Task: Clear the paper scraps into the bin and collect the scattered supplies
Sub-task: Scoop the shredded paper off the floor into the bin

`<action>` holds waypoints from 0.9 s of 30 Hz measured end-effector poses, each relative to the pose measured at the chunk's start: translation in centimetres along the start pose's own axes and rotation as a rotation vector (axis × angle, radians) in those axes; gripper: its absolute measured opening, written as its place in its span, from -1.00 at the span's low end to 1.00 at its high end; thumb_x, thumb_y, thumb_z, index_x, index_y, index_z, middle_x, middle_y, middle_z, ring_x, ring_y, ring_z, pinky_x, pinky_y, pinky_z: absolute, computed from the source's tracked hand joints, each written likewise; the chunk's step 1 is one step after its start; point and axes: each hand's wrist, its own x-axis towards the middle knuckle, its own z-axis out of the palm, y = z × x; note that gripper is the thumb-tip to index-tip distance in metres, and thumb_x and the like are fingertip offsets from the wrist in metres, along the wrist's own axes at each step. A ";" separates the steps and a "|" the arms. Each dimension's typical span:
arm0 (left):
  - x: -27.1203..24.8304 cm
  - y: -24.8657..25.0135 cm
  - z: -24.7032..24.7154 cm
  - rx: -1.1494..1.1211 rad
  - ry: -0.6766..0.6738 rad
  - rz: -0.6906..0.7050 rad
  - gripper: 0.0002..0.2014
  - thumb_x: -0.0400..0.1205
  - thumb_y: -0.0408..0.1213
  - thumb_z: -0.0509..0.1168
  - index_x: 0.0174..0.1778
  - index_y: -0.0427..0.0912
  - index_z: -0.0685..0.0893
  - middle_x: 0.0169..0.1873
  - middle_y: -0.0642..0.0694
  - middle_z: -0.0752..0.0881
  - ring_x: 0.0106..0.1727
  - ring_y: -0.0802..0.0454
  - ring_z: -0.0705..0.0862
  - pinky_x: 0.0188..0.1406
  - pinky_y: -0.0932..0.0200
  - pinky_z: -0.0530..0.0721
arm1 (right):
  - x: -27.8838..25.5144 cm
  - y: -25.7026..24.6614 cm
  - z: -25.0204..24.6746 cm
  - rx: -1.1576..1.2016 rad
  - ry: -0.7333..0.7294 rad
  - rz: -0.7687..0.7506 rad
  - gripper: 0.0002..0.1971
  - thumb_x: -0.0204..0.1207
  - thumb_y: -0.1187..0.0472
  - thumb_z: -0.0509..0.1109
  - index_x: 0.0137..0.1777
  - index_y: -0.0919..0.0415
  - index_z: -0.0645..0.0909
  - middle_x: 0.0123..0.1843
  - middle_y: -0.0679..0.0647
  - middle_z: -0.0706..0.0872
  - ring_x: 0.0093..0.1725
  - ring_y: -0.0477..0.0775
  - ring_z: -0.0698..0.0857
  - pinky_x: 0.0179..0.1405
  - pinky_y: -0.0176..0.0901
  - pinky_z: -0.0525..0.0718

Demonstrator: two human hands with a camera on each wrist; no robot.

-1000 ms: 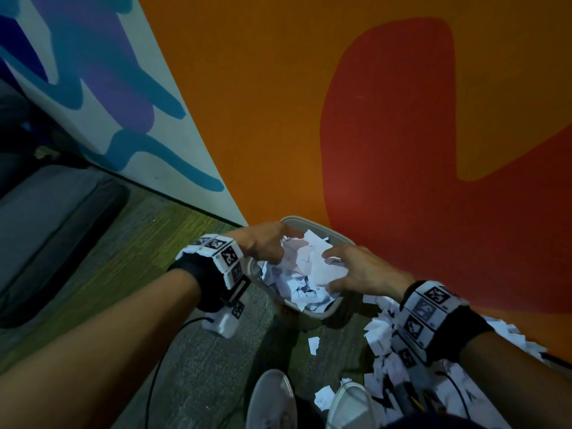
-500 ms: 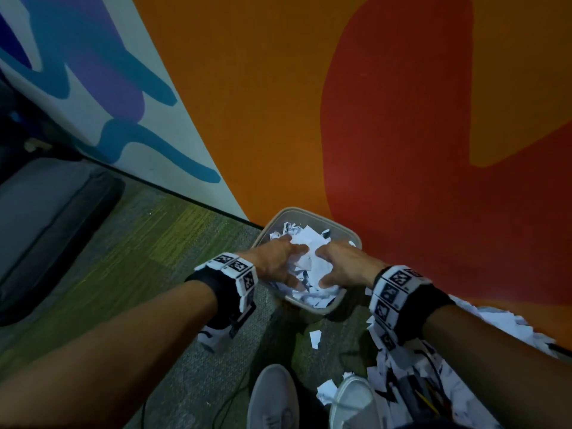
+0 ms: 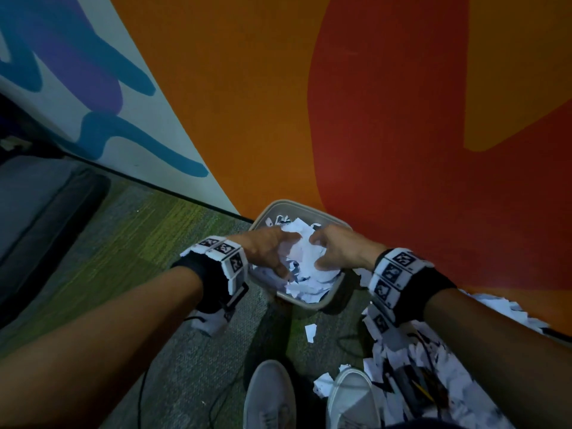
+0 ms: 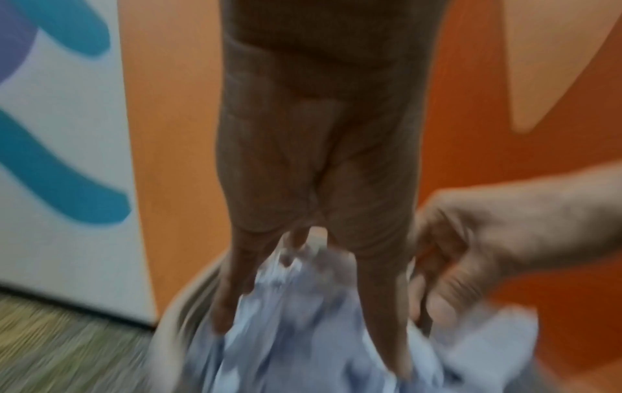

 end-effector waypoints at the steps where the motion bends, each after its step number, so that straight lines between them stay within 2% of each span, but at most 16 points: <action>1: -0.6 0.8 -0.9 0.063 -0.005 -0.012 -0.04 0.49 -0.16 0.59 0.74 0.09 0.17 0.70 0.01 0.22 0.68 -0.09 0.26 0.63 -0.01 0.31 | -0.8 0.2 -0.7 0.036 0.033 -0.011 -0.39 0.41 0.18 0.58 0.48 0.18 0.56 0.41 0.08 0.64 0.32 0.07 0.64 0.25 -0.11 0.63; 3: -2.1 2.3 -2.5 0.209 -0.004 -0.032 -0.01 0.47 -0.03 0.59 0.74 0.15 0.14 0.72 0.03 0.16 0.69 -0.09 0.23 0.63 -0.05 0.30 | -2.5 0.8 -1.8 0.102 0.106 -0.027 -0.43 0.39 0.12 0.63 0.42 0.12 0.63 0.30 0.05 0.70 0.19 0.05 0.69 0.21 -0.05 0.68; 4: -2.9 3.4 -3.2 0.273 0.005 -0.032 -0.02 0.47 0.01 0.59 0.73 0.13 0.16 0.71 0.02 0.20 0.68 -0.08 0.26 0.61 -0.04 0.32 | -3.7 1.2 -2.4 0.133 0.140 -0.027 -0.44 0.39 0.08 0.64 0.41 0.07 0.65 0.23 0.02 0.73 0.15 0.03 0.71 0.21 -0.02 0.69; 6: -4.0 5.2 -4.0 0.345 0.090 0.011 -0.11 0.48 0.01 0.57 0.70 0.06 0.29 0.64 -0.03 0.37 0.58 -0.08 0.42 0.49 0.04 0.46 | -5.7 2.4 -2.9 0.188 0.178 -0.026 -0.47 0.39 0.07 0.64 0.37 0.04 0.67 0.06 -0.04 0.78 0.02 -0.06 0.75 0.14 -0.04 0.72; 7: -4.4 6.3 -4.2 0.353 0.146 0.058 -0.19 0.50 0.00 0.56 0.66 0.02 0.37 0.57 -0.05 0.47 0.48 -0.07 0.52 0.36 0.10 0.54 | -6.9 3.0 -3.1 0.210 0.185 -0.019 -0.50 0.39 0.09 0.64 0.35 0.05 0.69 -0.01 -0.06 0.79 -0.04 -0.10 0.76 0.08 -0.11 0.73; 8: -4.6 7.9 -3.9 0.351 0.191 0.125 -0.27 0.52 -0.01 0.54 0.60 0.00 0.45 0.51 -0.05 0.55 0.39 -0.05 0.60 0.22 0.15 0.58 | -8.5 4.1 -3.2 0.225 0.187 0.002 -0.53 0.40 0.10 0.63 0.32 0.05 0.69 -0.03 -0.07 0.80 -0.05 -0.13 0.76 0.06 -0.14 0.72; 11: -4.6 12.0 -2.4 0.324 0.233 0.289 -0.45 0.57 -0.02 0.51 0.47 -0.04 0.59 0.39 -0.01 0.66 0.24 0.01 0.71 0.00 0.24 0.56 | -12.0 7.1 -2.7 0.240 0.184 0.057 -0.52 0.43 0.08 0.61 0.36 0.06 0.67 0.04 -0.09 0.75 0.14 -0.07 0.74 0.23 -0.06 0.68; 13: -4.0 14.9 -0.4 0.292 0.203 0.371 -0.52 0.56 -0.06 0.51 0.38 -0.09 0.65 0.24 -0.03 0.73 0.14 -0.01 0.74 -0.07 0.24 0.57 | -14.5 9.9 -1.9 0.249 0.192 0.107 -0.52 0.42 0.10 0.62 0.35 0.10 0.68 0.04 -0.10 0.72 0.14 -0.08 0.73 0.22 -0.10 0.67; 16: -1.6 18.3 3.3 0.235 0.120 0.441 -0.60 0.53 -0.08 0.53 0.24 -0.13 0.69 0.04 -0.07 0.78 0.01 -0.07 0.76 -0.12 0.20 0.61 | -18.3 15.6 0.0 0.338 0.206 0.206 -0.51 0.41 0.05 0.63 0.33 0.12 0.69 0.06 -0.02 0.73 0.12 -0.01 0.74 0.21 0.01 0.69; 17: -0.7 18.9 4.5 0.212 0.105 0.440 -0.60 0.53 -0.07 0.53 0.24 -0.12 0.69 0.04 -0.06 0.78 0.01 -0.06 0.77 -0.12 0.23 0.59 | -19.1 17.3 0.8 0.372 0.205 0.241 -0.52 0.42 0.04 0.63 0.33 0.11 0.68 0.16 0.04 0.72 0.09 0.02 0.75 0.13 0.01 0.71; 19: 2.1 20.3 7.2 0.166 0.075 0.426 -0.53 0.55 -0.04 0.51 0.35 -0.11 0.67 0.20 -0.06 0.75 0.09 -0.04 0.76 -0.03 0.25 0.61 | -20.7 21.0 2.5 0.405 0.207 0.318 -0.55 0.46 0.01 0.59 0.32 0.10 0.67 0.28 0.11 0.69 0.04 0.04 0.76 0.03 0.03 0.74; 21: 4.3 20.8 9.7 0.097 0.017 0.396 -0.45 0.56 -0.02 0.50 0.44 -0.13 0.62 0.39 -0.12 0.64 0.23 -0.08 0.70 0.15 0.15 0.64 | -21.2 23.7 4.7 0.410 0.202 0.384 -0.57 0.49 0.02 0.57 0.32 0.13 0.66 0.26 0.13 0.69 -0.01 0.03 0.75 0.00 0.01 0.73; 23: 7.3 21.3 12.4 0.040 -0.061 0.359 -0.36 0.55 0.05 0.50 0.51 -0.13 0.55 0.49 -0.12 0.52 0.35 -0.13 0.62 0.29 0.03 0.62 | -21.2 26.7 7.0 0.404 0.186 0.462 -0.56 0.50 0.03 0.57 0.34 0.12 0.65 0.26 0.13 0.68 -0.02 0.01 0.70 -0.01 -0.09 0.64; 25: 10.3 21.5 15.3 -0.014 -0.111 0.317 -0.31 0.55 0.06 0.50 0.57 -0.09 0.48 0.53 -0.14 0.48 0.39 -0.15 0.59 0.33 -0.03 0.62 | -20.7 29.3 9.3 0.375 0.165 0.529 -0.51 0.50 0.02 0.56 0.40 0.09 0.60 0.35 0.14 0.63 0.11 0.06 0.66 0.08 -0.12 0.58; 27: 12.8 21.5 18.4 -0.074 -0.141 0.310 -0.27 0.54 0.01 0.53 0.61 -0.04 0.42 0.56 -0.14 0.45 0.46 -0.16 0.54 0.43 0.01 0.55 | -20.3 31.3 11.0 0.379 0.181 0.595 -0.44 0.49 0.04 0.57 0.47 0.10 0.54 0.46 0.14 0.57 0.32 0.14 0.61 0.24 -0.08 0.57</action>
